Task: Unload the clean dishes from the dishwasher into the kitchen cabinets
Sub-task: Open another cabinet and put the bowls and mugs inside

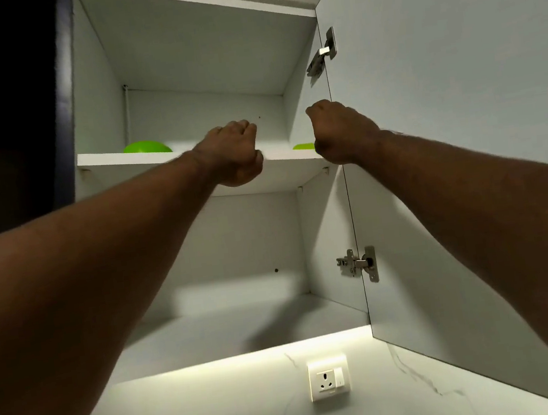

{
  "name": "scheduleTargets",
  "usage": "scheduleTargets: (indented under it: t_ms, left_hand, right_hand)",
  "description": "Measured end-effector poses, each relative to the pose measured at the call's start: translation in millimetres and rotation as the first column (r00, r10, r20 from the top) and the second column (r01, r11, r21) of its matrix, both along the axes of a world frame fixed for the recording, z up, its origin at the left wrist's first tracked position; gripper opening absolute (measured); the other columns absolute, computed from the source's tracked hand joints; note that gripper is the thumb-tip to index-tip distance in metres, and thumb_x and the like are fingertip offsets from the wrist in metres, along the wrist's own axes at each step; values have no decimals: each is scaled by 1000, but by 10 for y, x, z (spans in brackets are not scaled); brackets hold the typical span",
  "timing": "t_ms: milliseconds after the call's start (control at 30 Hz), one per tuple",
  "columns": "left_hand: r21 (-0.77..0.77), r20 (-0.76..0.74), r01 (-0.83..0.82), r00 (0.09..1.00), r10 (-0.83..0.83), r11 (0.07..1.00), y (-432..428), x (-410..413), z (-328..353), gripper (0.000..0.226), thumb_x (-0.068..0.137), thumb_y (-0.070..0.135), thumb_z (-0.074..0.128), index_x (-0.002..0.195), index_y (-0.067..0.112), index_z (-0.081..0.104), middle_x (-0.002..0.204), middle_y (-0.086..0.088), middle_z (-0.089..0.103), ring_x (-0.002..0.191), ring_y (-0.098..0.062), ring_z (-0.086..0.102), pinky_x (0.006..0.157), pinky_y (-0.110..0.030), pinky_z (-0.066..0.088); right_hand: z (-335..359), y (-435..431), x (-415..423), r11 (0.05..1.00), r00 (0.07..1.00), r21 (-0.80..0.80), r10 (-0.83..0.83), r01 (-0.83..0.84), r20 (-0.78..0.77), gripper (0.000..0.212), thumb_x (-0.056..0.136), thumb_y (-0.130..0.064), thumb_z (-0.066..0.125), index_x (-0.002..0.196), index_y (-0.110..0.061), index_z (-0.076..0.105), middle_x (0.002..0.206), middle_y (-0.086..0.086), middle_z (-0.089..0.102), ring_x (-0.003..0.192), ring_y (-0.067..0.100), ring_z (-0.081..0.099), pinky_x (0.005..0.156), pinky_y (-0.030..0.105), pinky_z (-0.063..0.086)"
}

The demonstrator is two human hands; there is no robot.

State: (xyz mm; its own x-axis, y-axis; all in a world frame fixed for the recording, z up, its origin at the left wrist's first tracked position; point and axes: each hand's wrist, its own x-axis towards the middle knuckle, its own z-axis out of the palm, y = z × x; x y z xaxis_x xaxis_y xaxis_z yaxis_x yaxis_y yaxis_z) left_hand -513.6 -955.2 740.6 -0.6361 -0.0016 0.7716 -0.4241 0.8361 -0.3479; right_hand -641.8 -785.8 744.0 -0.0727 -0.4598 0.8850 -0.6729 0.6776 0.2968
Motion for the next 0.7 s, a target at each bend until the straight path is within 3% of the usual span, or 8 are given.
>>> scheduleTargets:
  t_ms: [133, 400, 600, 700]
  left_hand:
    - [-13, 34, -23, 999, 24, 1000, 109, 251, -202, 61, 100, 31, 33, 150, -2, 21, 158, -19, 23, 146, -30, 20, 117, -41, 19]
    - [37, 79, 41, 996, -44, 998, 313, 733, -491, 64, 100, 33, 33, 151, -3, 19, 159, -20, 20, 147, -30, 19, 118, -39, 18]
    - [96, 92, 137, 985, -146, 986, 327, 1120, -726, 74, 93, 41, 23, 152, -3, 16, 160, -20, 16, 149, -30, 15, 119, -39, 14]
    - [116, 94, 191, 975, -202, 975, 368, 1223, -885, 65, 102, 33, 30, 153, -2, 12, 162, -19, 12, 150, -29, 11, 121, -39, 10]
  right_hand:
    - [-217, 107, 167, 1000, 1000, -2, 31, -31, 0, 25, 85, -3, 49, 109, 4, 48, 115, 23, 51, 99, 40, 50, 73, 40, 36]
    - [-523, 314, 458, 999, 998, 42, -13, 16, -65, 24, 90, -11, 48, 108, 4, 49, 108, 24, 52, 91, 42, 51, 66, 40, 36]
    - [-650, 434, 1066, 997, 993, 12, -79, 81, -85, 35, 98, -17, 41, 120, 8, 48, 117, 28, 51, 98, 45, 51, 77, 50, 44]
    - [-794, 485, 1324, 996, 994, -4, -89, 89, -61, 35, 98, -16, 41, 122, 8, 48, 118, 28, 52, 100, 45, 51, 79, 50, 44]
